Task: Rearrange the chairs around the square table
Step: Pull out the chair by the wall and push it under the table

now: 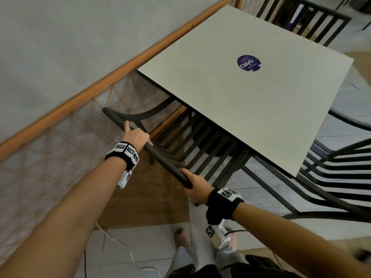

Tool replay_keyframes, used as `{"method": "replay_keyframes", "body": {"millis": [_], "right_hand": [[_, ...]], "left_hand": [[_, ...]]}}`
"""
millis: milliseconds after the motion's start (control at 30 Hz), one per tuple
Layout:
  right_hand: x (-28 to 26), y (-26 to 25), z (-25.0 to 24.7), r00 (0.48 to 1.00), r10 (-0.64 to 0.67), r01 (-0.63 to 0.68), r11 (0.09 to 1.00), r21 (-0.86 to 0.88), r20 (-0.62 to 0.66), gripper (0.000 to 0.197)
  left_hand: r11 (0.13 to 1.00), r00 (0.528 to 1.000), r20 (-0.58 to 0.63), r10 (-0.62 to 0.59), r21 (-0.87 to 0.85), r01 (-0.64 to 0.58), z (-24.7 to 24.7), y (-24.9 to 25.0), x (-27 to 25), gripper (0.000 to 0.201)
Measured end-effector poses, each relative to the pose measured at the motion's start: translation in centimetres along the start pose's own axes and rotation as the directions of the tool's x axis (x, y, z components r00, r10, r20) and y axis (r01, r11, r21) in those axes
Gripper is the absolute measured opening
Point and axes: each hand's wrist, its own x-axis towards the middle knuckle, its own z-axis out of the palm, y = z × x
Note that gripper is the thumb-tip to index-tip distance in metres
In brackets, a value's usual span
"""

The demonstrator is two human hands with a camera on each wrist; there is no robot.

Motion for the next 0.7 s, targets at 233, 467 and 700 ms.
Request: {"method": "replay_keyframes", "body": {"millis": [233,467,700], "right_hand": [[-0.9,4.5,-3.8,0.989,0.045,-0.057,0.995,0.087,0.138,0.036],[1.5,14.4,-7.5,0.948,0.204,0.002,0.766,-0.643,0.245,0.055],[5.6,18.3,-6.4,0.943,0.060,0.218,0.630,-0.746,0.326,0.031]], "left_hand": [[0.996,0.989,-0.118,0.087,0.001,-0.087,1.9,4.7,-2.2,0.022],[0.988,0.982,-0.111,0.156,-0.004,-0.157,3.4,12.5,-6.1,0.016],[0.991,0.964,-0.240,0.119,-0.026,-0.128,5.8,15.8,-6.8,0.020]]}}
